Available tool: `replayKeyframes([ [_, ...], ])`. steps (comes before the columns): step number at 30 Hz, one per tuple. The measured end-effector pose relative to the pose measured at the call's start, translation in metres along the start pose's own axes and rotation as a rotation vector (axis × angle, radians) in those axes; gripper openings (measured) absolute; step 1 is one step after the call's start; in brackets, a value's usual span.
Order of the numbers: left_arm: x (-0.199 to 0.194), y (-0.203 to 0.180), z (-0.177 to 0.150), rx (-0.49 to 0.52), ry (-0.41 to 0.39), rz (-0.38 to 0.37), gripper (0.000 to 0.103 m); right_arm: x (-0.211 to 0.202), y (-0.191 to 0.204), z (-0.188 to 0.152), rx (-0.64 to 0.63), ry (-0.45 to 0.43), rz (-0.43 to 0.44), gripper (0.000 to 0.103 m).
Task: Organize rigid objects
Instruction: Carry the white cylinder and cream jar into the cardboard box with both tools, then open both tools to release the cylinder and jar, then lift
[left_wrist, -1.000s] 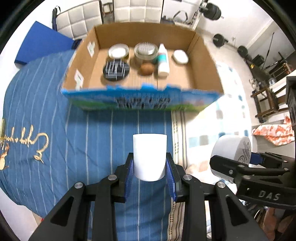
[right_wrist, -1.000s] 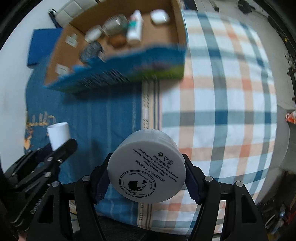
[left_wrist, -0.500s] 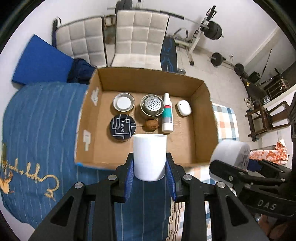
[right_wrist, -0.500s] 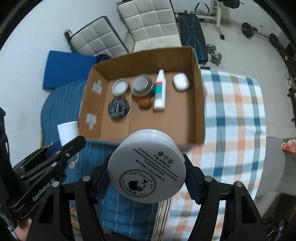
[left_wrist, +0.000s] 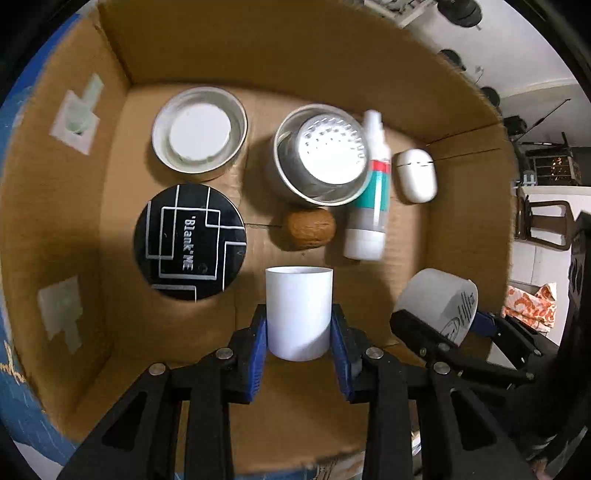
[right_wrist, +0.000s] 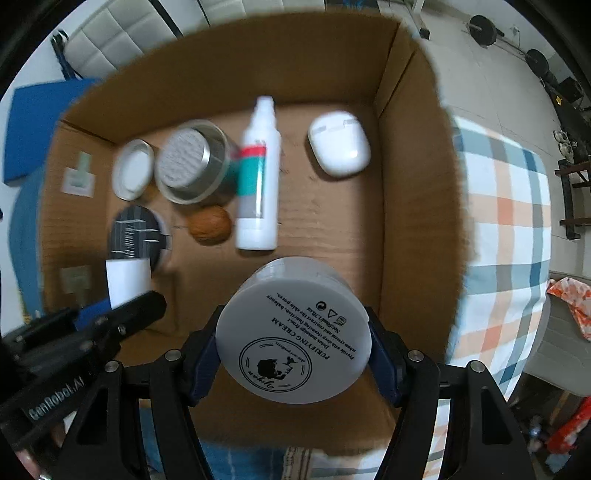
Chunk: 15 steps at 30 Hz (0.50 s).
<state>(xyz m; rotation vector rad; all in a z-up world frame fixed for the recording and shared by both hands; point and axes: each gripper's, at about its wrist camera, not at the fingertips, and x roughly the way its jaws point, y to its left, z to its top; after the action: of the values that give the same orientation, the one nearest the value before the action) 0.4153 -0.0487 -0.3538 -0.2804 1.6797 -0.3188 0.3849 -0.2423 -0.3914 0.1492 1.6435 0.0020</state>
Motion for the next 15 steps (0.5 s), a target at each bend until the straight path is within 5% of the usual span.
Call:
replayKeyframes([
  [5, 0.024, 0.006, 0.013, -0.002, 0.066, -0.006, 0.029, 0.017, 0.014, 0.008, -0.077, 0.028, -0.099, 0.071],
  [15, 0.052, 0.001, 0.023, 0.014, 0.147, 0.018, 0.030, 0.043, 0.027, 0.023, -0.145, 0.126, -0.141, 0.071],
])
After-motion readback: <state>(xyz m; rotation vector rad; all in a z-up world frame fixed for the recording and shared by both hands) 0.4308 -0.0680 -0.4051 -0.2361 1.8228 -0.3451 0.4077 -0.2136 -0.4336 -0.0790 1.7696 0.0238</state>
